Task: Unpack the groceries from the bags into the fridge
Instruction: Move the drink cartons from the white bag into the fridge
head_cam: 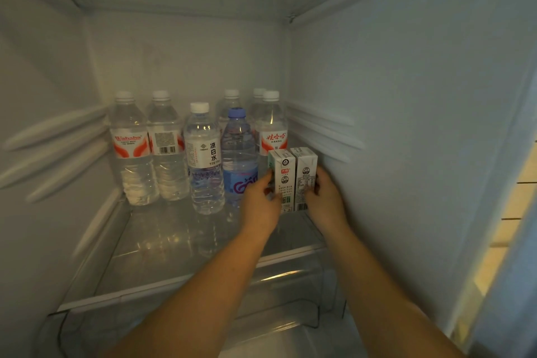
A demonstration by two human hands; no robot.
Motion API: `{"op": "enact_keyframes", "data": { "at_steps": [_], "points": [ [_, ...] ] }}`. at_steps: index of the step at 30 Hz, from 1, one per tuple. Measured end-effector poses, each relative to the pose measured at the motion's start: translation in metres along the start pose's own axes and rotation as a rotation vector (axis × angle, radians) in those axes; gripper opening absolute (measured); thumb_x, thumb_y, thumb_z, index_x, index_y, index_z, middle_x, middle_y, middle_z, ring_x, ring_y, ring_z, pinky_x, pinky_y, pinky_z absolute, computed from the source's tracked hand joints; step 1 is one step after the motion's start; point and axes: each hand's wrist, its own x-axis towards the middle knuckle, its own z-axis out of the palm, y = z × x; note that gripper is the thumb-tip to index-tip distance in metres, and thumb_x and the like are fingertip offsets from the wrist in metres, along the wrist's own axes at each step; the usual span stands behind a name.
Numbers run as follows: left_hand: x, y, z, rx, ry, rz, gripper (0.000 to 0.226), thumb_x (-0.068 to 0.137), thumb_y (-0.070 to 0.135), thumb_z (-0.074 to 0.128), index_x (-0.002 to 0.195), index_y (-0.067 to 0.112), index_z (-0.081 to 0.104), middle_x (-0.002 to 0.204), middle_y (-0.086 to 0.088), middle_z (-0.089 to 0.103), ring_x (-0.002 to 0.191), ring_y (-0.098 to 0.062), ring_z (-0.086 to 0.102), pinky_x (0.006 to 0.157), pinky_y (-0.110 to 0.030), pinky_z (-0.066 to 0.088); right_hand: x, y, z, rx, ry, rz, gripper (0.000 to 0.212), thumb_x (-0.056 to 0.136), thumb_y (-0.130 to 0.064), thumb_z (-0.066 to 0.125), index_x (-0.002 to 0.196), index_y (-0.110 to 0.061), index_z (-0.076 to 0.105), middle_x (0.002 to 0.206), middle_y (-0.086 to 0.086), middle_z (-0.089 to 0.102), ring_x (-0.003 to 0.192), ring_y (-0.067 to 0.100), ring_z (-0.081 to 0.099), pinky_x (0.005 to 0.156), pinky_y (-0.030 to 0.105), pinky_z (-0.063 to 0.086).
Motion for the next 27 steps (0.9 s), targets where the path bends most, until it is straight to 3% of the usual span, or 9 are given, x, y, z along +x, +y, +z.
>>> {"op": "enact_keyframes", "data": {
  "at_steps": [5, 8, 11, 13, 16, 19, 21, 27],
  "points": [
    [-0.008, 0.009, -0.012, 0.025, -0.042, 0.026, 0.048, 0.086, -0.004, 0.057, 0.129, 0.016, 0.052, 0.123, -0.006, 0.059, 0.109, -0.012, 0.054, 0.085, -0.018, 0.044, -0.013, -0.005, -0.002, 0.046, 0.012, -0.049, 0.043, 0.089, -0.004, 0.050, 0.124, -0.030, 0.052, 0.112, -0.004, 0.065, 0.101, 0.011, 0.063, 0.084, 0.038, 0.055],
    [-0.018, 0.015, -0.027, 0.020, -0.005, 0.066, 0.047, 0.084, 0.002, 0.063, 0.126, 0.020, 0.052, 0.119, 0.004, 0.057, 0.113, -0.012, 0.052, 0.092, -0.021, 0.041, -0.027, -0.008, -0.005, 0.052, 0.059, -0.108, 0.039, 0.089, -0.007, 0.053, 0.114, -0.035, 0.055, 0.110, -0.008, 0.065, 0.098, 0.006, 0.062, 0.085, 0.036, 0.054],
    [-0.037, 0.019, -0.046, 0.020, 0.076, 0.081, 0.050, 0.081, 0.000, 0.066, 0.125, 0.018, 0.051, 0.112, 0.009, 0.055, 0.108, -0.012, 0.053, 0.092, -0.023, 0.040, -0.046, -0.007, -0.004, 0.068, 0.059, -0.144, 0.045, 0.089, -0.006, 0.056, 0.127, -0.029, 0.051, 0.120, -0.006, 0.060, 0.106, 0.003, 0.057, 0.091, 0.025, 0.048],
    [-0.055, 0.020, -0.057, 0.056, 0.112, 0.096, 0.050, 0.080, 0.000, 0.067, 0.126, 0.012, 0.052, 0.115, 0.005, 0.056, 0.107, -0.013, 0.055, 0.092, -0.023, 0.042, -0.058, -0.008, -0.002, 0.070, 0.045, -0.144, 0.051, 0.088, -0.009, 0.059, 0.134, -0.025, 0.046, 0.132, -0.002, 0.053, 0.116, 0.005, 0.051, 0.098, 0.025, 0.044],
    [-0.087, 0.019, -0.071, 0.140, 0.109, 0.110, 0.054, 0.079, 0.003, 0.069, 0.129, 0.014, 0.051, 0.124, 0.002, 0.055, 0.110, -0.009, 0.053, 0.093, -0.024, 0.042, -0.080, -0.018, -0.001, 0.060, 0.027, -0.115, 0.057, 0.088, -0.009, 0.060, 0.140, -0.023, 0.040, 0.137, -0.002, 0.045, 0.116, 0.001, 0.043, 0.096, 0.013, 0.040],
    [-0.118, 0.022, -0.083, 0.241, 0.081, 0.146, 0.057, 0.078, 0.008, 0.072, 0.131, 0.016, 0.050, 0.128, -0.003, 0.054, 0.113, -0.008, 0.051, 0.095, -0.024, 0.039, -0.107, -0.025, -0.005, 0.007, 0.014, -0.165, 0.061, 0.085, -0.013, 0.065, 0.140, -0.024, 0.040, 0.141, 0.001, 0.044, 0.127, 0.011, 0.042, 0.108, 0.036, 0.037],
    [-0.141, 0.025, -0.091, 0.324, 0.068, 0.192, 0.056, 0.078, 0.009, 0.072, 0.130, 0.016, 0.051, 0.126, -0.004, 0.054, 0.112, -0.010, 0.051, 0.093, -0.019, 0.037, -0.131, -0.029, -0.011, -0.051, 0.001, -0.193, 0.064, 0.082, -0.012, 0.068, 0.139, -0.022, 0.041, 0.141, 0.002, 0.044, 0.129, 0.015, 0.043, 0.109, 0.039, 0.036],
    [-0.228, 0.038, -0.111, 0.481, -0.035, 0.302, 0.054, 0.079, 0.014, 0.072, 0.130, 0.016, 0.052, 0.124, -0.005, 0.054, 0.116, -0.017, 0.050, 0.098, -0.015, 0.030, -0.232, -0.041, -0.042, -0.406, -0.097, -0.332, 0.067, 0.077, -0.017, 0.074, 0.137, -0.016, 0.043, 0.141, 0.007, 0.043, 0.131, 0.019, 0.039, 0.105, 0.015, 0.023]
  ]
}}
